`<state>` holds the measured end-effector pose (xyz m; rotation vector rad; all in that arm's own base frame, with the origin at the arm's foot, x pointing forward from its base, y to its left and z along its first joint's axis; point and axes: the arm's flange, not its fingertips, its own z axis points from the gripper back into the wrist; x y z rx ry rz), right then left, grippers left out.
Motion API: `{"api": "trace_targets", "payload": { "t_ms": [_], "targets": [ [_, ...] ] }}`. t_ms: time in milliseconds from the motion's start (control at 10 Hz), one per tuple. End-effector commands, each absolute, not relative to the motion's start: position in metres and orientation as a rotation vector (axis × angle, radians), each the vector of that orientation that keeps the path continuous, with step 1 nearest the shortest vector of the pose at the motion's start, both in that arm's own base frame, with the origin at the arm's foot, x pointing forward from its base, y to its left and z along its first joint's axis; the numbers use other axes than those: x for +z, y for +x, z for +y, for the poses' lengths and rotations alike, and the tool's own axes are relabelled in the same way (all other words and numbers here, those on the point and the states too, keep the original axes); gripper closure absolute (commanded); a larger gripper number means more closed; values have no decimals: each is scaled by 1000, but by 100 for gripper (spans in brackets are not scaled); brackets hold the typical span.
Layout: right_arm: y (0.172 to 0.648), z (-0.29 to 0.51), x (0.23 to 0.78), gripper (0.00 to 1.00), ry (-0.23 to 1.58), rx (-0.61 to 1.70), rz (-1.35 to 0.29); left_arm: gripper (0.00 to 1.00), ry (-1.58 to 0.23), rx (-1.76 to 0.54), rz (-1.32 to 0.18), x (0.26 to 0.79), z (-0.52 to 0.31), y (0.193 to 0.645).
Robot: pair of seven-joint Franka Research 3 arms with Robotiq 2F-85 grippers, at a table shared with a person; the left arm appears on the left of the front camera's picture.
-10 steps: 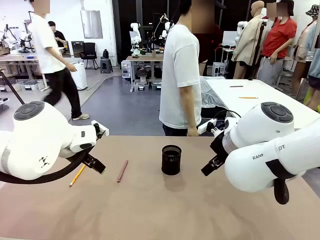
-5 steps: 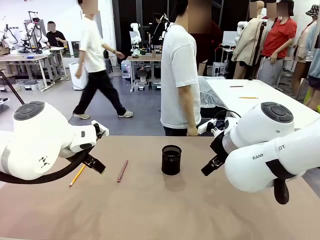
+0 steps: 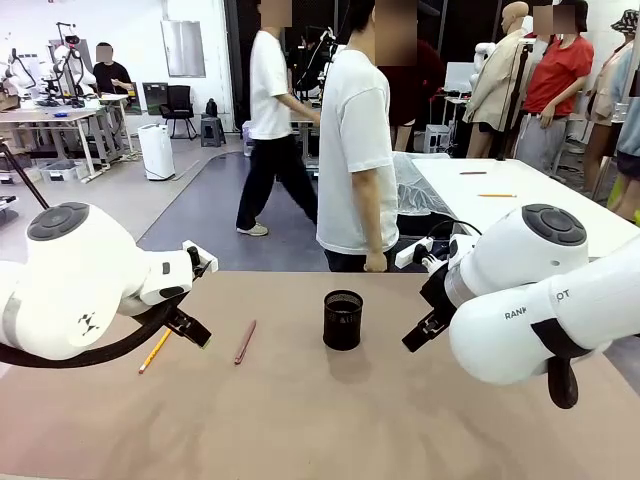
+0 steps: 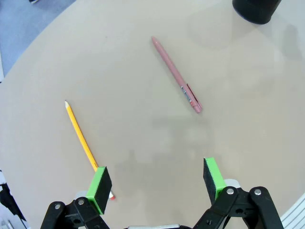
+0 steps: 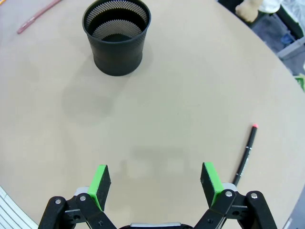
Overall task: Place the pens into the pen holder.
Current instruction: Pick up a writing instrument from the table and place it into the Pen holder.
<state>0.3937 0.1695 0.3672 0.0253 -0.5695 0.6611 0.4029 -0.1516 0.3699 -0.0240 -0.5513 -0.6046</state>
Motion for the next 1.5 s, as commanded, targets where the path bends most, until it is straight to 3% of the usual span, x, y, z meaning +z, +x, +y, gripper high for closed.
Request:
{"api": "trace_targets", "payload": {
  "t_ms": [0, 400, 900, 1400],
  "targets": [
    [394, 168, 371, 0, 24, 658, -569, 0, -24, -605, -552, 370, -152, 403],
    [394, 169, 367, 0, 25, 661, -570, 0, -24, -605, -551, 370, -152, 403],
    [396, 186, 403, 0, 278, 715, -469, 0, -209, -752, -408, 414, -148, 407],
    [416, 162, 478, 0, 366, 828, -485, 0, -303, -821, -620, 482, -96, 413]
  ]
}}
